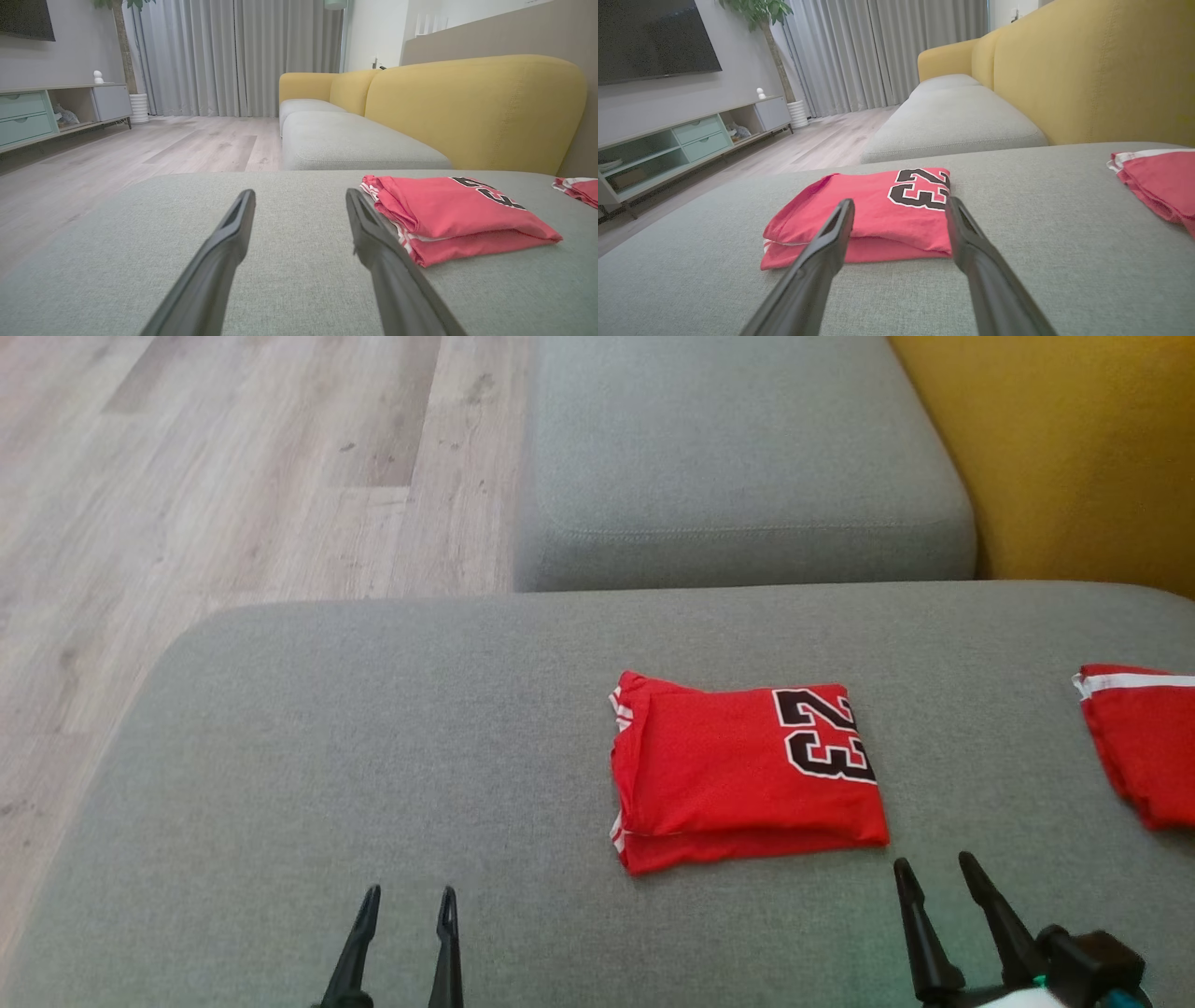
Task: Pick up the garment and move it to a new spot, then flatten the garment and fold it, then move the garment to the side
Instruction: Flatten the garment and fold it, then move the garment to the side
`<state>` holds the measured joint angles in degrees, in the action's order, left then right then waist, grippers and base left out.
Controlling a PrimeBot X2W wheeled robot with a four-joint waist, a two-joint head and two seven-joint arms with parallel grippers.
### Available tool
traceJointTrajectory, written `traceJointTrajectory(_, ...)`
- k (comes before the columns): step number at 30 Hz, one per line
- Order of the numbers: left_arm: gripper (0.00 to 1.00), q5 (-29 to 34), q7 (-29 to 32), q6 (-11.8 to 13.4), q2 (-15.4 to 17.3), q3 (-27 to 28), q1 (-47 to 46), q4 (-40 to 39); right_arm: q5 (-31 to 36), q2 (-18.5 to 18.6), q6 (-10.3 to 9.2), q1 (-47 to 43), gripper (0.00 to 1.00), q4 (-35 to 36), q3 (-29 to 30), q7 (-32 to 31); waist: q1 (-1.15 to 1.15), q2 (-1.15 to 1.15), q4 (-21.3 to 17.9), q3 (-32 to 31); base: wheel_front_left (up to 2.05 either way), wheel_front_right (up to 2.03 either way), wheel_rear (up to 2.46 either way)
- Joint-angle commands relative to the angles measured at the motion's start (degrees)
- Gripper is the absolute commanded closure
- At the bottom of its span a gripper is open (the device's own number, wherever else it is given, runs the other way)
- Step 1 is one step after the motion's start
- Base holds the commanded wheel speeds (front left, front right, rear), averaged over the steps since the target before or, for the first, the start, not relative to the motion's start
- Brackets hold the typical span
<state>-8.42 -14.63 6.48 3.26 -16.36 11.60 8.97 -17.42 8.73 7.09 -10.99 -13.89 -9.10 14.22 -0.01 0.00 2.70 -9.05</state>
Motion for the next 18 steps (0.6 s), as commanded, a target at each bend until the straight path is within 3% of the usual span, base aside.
traceJointTrajectory(1,0.00,0.5,-0.4,-0.2,-0.4,2.3,-2.2,-1.7,0.8,0.2,0.40,2.2,0.00,2.4,-0.5,0.8,0.01,0.00,-0.2,-0.3,0.00,0.00,0.00)
traceJointTrajectory(18,0.00,0.4,-0.4,-1.1,-0.4,3.8,-0.7,0.7,4.1,-2.5,0.40,-0.7,0.00,2.8,2.3,0.8,0.01,0.00,0.0,-1.2,0.00,0.00,0.00)
